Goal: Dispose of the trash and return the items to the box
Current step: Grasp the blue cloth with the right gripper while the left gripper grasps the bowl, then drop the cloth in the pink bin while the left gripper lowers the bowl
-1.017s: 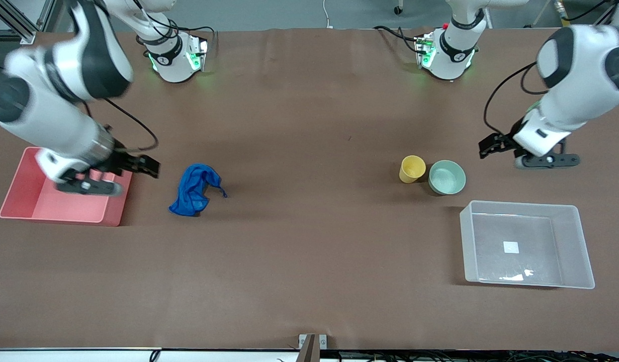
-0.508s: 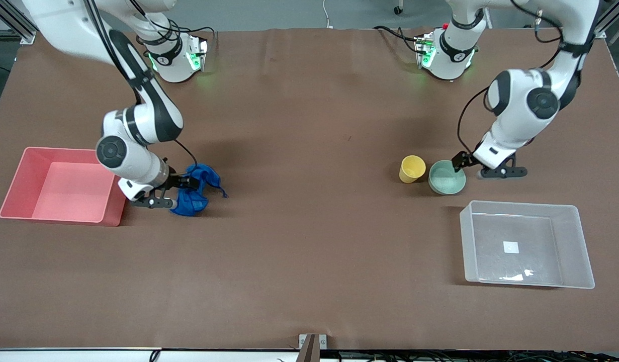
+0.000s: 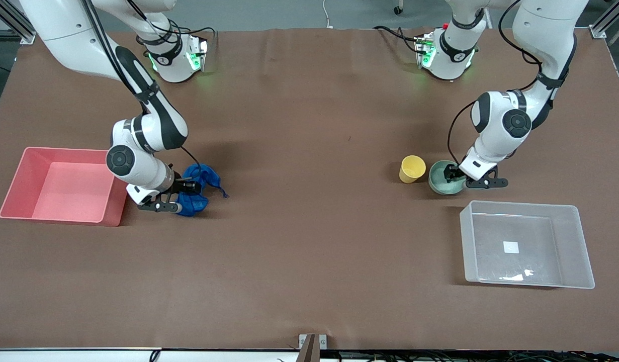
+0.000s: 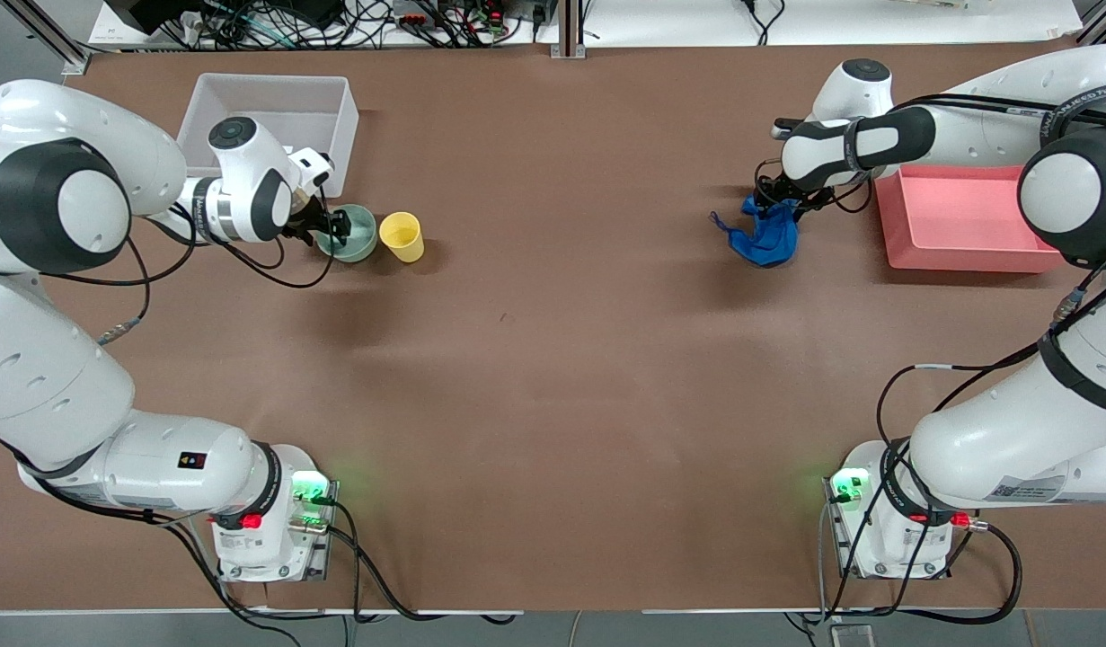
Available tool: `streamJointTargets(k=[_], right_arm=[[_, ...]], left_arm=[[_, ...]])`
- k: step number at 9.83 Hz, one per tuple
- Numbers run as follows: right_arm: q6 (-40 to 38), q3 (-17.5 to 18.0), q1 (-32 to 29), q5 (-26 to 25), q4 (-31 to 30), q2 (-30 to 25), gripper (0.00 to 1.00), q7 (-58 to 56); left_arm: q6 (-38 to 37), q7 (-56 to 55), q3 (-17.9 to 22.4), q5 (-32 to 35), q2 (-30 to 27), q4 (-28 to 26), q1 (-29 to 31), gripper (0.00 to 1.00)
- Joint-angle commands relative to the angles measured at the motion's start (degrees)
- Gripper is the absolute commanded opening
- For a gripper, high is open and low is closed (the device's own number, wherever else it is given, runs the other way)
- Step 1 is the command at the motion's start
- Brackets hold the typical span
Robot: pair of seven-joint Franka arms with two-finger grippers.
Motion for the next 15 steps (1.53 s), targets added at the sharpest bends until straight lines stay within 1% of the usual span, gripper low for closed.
streamJointTargets(k=[1, 3, 4, 5, 6, 7, 8, 9, 10, 11, 12, 13, 14, 15], right_arm=[[1.7, 0.2, -0.5, -0.9, -0.4, 0.1, 0.03, 3.9], [1.0, 0.2, -0.5, -0.9, -0.1, 0.1, 0.00, 4.6], [-2.1, 0.3, -0.6, -0.9, 0.6, -1.2, 0.00, 4.7], [-11.6, 0.4, -0.6, -0.9, 5.1, -4.0, 0.00, 6.1], [-25.0, 0.4, -0.6, -0.9, 12.9, -5.2, 0.00, 6.9], [-37.4, 0.4, -1.0, -0.9, 22.0, -5.2, 0.01, 6.9], [-46.5, 0.1, -2.5, -1.0, 30.1, -5.0, 0.01, 6.0], [-51.7, -2.7, -3.4, -1.1, 34.6, -5.5, 0.00, 2.8], [-53.4, -8.2, -3.3, -1.1, 35.9, -7.3, 0.01, -3.5], [-53.4, -12.9, -3.3, -1.5, 36.0, -8.0, 0.00, -9.9], [-53.1, -17.3, -3.3, -3.2, 35.5, -7.6, 0.01, -16.6], [-50.6, -20.4, -3.9, -4.3, 34.7, -6.8, 0.01, -22.3], [-45.4, -23.5, -4.1, -4.4, 31.9, -6.0, 0.01, -28.2], [-39.9, -26.0, -4.0, -4.4, 28.4, -5.0, 0.01, -32.2]], left_arm=[[0.4, 0.8, 0.0, 0.8, 0.3, -0.1, 0.0, 0.00], [0.3, 1.2, 0.0, 0.8, -1.1, -0.4, 0.0, 0.00], [0.1, 0.9, 0.0, 0.8, -3.7, -1.1, 0.0, 0.00], [-5.3, 1.3, 0.0, 0.8, -9.1, -2.1, 0.0, 0.00], [-14.2, 1.3, 0.0, 0.8, -14.6, -1.5, 0.0, 0.00], [-22.0, 1.3, 0.0, 0.8, -19.6, 0.2, 0.0, 0.00], [-28.6, 1.3, 0.1, 0.7, -21.3, 3.7, 0.0, 0.00], [-34.3, 1.8, 0.8, 0.6, -20.2, 9.9, 0.1, 0.00], [-38.0, 4.3, 3.8, 0.1, -15.9, 17.3, 0.0, 0.00], [-39.0, 8.4, 6.1, -0.6, -10.3, 24.0, 0.2, 0.00], [-39.0, 13.2, 8.5, -4.4, -3.2, 31.2, 0.2, 0.00], [-39.0, 18.2, 10.5, -7.3, 4.4, 38.9, 0.2, 0.00], [-39.1, 21.5, 12.6, -9.2, 9.5, 44.8, 0.3, 0.00], [-39.2, 24.6, 13.6, -11.3, 15.1, 50.4, 0.5, 0.00]])
